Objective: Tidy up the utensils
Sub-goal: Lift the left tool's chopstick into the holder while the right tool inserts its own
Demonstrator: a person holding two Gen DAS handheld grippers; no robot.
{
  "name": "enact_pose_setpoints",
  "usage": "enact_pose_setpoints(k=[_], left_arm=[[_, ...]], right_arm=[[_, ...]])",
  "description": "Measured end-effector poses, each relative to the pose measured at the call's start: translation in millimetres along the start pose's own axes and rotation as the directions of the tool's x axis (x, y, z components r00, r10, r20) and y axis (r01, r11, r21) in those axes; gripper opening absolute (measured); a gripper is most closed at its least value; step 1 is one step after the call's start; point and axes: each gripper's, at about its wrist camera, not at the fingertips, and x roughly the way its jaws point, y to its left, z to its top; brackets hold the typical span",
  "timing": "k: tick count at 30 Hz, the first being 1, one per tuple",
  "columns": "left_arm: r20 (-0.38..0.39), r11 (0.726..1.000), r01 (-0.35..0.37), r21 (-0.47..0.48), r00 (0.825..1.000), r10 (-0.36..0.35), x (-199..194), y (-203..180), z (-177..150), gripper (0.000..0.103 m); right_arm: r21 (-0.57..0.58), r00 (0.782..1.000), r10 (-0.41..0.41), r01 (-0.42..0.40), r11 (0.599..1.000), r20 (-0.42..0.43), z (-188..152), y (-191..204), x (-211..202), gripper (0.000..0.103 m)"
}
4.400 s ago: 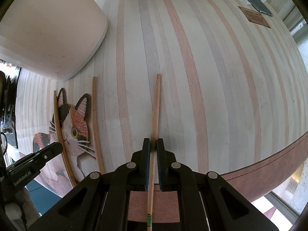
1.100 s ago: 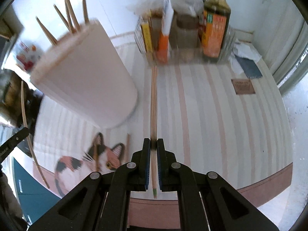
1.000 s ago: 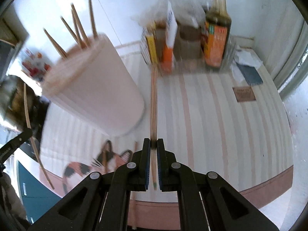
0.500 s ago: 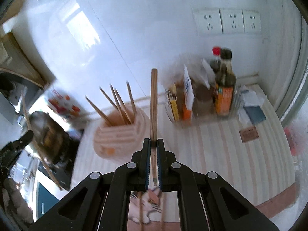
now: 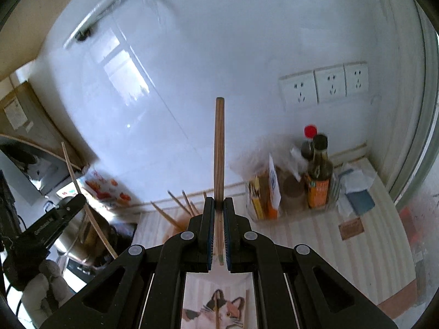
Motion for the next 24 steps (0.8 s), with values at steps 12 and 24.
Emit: enact_pose_setpoints(k=[12, 24], left_arm=[[0.043, 0.993, 0.033, -0.116, 0.999, -0.028, 67, 12, 5, 0.004], [-0.017, 0.997, 0.002, -0.082, 1.000, -0.003, 132, 32, -28, 0.005]], right_arm=[[0.153, 0.998, 0.059, -0.058, 0.987, -0.004, 23, -14, 44, 0.007], [0.218, 0.996, 0.051, -0.035, 0.975, -0.067, 9, -22, 115, 0.007]])
